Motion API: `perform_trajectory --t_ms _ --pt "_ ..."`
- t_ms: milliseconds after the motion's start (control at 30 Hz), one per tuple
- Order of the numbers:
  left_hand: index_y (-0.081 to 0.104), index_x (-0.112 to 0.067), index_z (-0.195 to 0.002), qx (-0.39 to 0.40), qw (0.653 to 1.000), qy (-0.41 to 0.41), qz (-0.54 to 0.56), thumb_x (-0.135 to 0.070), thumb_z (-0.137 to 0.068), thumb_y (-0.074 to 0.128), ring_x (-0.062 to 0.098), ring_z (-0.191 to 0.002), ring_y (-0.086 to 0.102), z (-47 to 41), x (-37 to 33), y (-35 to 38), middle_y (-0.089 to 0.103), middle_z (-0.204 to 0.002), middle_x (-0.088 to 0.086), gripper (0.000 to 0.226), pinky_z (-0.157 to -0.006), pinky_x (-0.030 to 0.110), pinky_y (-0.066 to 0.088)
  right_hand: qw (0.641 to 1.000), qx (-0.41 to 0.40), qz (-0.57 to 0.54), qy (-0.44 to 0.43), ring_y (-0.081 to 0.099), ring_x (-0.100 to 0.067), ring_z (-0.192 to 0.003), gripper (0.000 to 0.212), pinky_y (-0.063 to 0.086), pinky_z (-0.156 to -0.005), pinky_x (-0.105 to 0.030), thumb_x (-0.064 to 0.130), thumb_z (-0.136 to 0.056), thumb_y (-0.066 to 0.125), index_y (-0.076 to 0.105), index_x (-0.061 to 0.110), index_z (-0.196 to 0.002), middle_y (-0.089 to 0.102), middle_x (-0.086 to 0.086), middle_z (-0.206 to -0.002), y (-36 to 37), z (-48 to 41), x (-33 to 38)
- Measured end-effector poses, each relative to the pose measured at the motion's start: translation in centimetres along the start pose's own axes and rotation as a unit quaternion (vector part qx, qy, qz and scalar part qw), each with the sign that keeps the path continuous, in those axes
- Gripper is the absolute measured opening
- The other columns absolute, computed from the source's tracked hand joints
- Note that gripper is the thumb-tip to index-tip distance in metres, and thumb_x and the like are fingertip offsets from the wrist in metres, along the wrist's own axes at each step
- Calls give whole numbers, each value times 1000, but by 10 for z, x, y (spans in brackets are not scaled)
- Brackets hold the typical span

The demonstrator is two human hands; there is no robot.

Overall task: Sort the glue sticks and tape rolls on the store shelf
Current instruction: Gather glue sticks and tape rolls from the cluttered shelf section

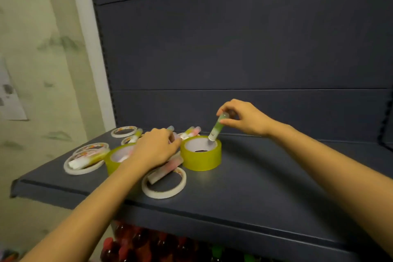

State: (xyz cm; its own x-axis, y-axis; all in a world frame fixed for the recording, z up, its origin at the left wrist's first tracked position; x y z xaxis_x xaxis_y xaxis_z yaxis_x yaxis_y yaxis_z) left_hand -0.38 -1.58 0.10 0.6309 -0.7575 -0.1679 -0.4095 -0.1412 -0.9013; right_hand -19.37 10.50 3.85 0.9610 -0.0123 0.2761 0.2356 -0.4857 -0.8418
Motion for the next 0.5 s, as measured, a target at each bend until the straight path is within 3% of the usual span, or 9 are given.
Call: perform_trajectory --t_ms 100,233,300,333,400,500 --pt "64 -15 -98 71 997 15 -12 -47 -93 41 30 -98 59 -25 2 24 63 -107 12 39 -77 36 43 994 -92 -37 51 51 -12 -88 21 35 -77 -14 17 -90 60 63 12 -110 55 -6 -104 -13 19 4" --pt "58 -5 -112 155 987 26 2 -41 -92 46 32 -109 54 -47 -4 43 59 -116 17 43 -83 35 40 987 -129 -5 101 57 -17 -93 19 46 -84 -30 21 -91 59 61 16 -110 54 -2 -105 -17 52 15" --pt "59 -5 -106 151 987 52 12 -29 -90 50 33 -109 54 -54 -9 46 61 -113 21 30 -78 34 37 983 -133 17 122 57 -14 -92 18 49 -83 -35 24 -91 58 61 20 -109 51 5 -102 -18 72 18" --pt "59 -10 -92 147 987 63 9 -25 -90 50 33 -107 54 -56 -11 45 62 -112 21 18 -76 33 37 981 -142 22 132 57 -13 -91 17 49 -82 -34 25 -91 59 61 21 -108 51 7 -101 -19 81 19" --pt "44 -18 -67 140 987 81 2 -23 -90 50 34 -103 56 -59 -19 44 62 -110 20 24 -73 32 37 973 -168 25 159 57 -11 -88 16 48 -80 -28 24 -91 59 61 21 -107 50 8 -99 -24 101 18" --pt "56 -8 -84 118 989 88 16 -26 -89 51 36 -101 58 -67 -38 43 63 -109 20 19 -76 35 43 960 -192 42 199 56 -10 -88 16 48 -81 -25 23 -91 60 61 21 -107 51 7 -100 -37 129 13"
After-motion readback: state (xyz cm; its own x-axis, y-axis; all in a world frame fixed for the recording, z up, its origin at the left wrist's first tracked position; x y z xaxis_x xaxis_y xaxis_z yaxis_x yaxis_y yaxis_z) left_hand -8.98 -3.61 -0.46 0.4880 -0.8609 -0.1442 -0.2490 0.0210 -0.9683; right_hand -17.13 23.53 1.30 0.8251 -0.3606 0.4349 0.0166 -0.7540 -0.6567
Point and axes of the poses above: each hand's wrist, its own z-axis away from the middle knuckle, its own y-axis out of the palm, x = y × z, the point moved 3 cm from there along -z, towards the middle knuckle
